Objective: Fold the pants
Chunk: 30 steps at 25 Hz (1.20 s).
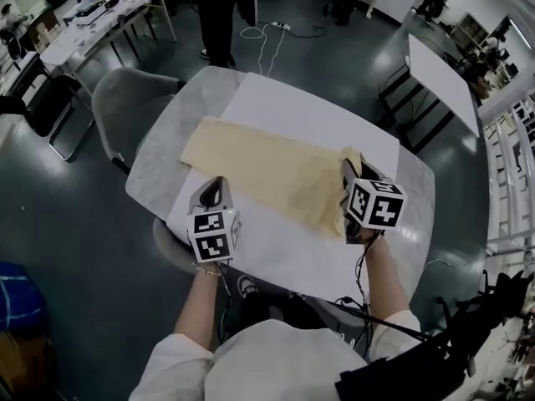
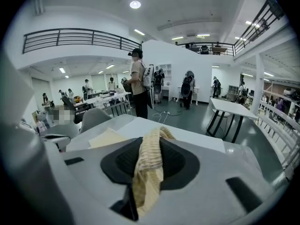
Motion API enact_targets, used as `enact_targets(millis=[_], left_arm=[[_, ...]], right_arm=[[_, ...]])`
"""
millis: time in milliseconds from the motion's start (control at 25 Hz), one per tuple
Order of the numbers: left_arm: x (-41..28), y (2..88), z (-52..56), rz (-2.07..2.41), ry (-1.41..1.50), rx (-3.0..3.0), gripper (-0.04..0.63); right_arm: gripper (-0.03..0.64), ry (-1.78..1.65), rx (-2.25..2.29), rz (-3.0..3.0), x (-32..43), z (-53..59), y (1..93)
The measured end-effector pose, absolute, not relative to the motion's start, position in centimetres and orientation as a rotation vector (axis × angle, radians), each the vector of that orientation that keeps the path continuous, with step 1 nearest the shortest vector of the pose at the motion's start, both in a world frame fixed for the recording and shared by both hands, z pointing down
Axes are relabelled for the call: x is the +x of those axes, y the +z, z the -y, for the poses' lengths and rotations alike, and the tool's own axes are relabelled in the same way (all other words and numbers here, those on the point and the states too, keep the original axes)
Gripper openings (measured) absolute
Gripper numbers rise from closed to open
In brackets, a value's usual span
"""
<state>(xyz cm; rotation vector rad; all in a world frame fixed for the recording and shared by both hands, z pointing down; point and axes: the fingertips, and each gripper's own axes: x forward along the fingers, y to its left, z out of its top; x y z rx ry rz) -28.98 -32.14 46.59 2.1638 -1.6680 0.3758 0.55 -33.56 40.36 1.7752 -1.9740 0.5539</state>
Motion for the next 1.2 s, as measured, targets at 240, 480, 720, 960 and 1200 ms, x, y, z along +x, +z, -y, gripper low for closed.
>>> enact_targets(millis=[240,480,720,960,1200], left_arm=[[-34.1,46.6,33.1,1.729,0.369,2.111,0.009],[-39.0,47.4,34.1,1.784,0.360,2.027,0.009],[-43.2,48.2,34.6,1.839,0.334,1.948,0.009],[-46.3,50.2,34.1,1.872,0.319,1.873,0.009],[-48.9,52.7,33.7,1.868,0.306,1.833,0.009]], right_arm=[[0.091,0.508,1.658,2.058,-7.3,37.3,40.3],[0.091,0.498,1.530,2.134,-15.1,40.8,41.1],[0.091,0.502,1.396,2.213,-23.0,44.5,42.5],[0.295,0.628,1.193,2.401,-34.3,48.9,46.6],[0.256,0.775,1.332,2.315,-31.4,50.1,50.4]])
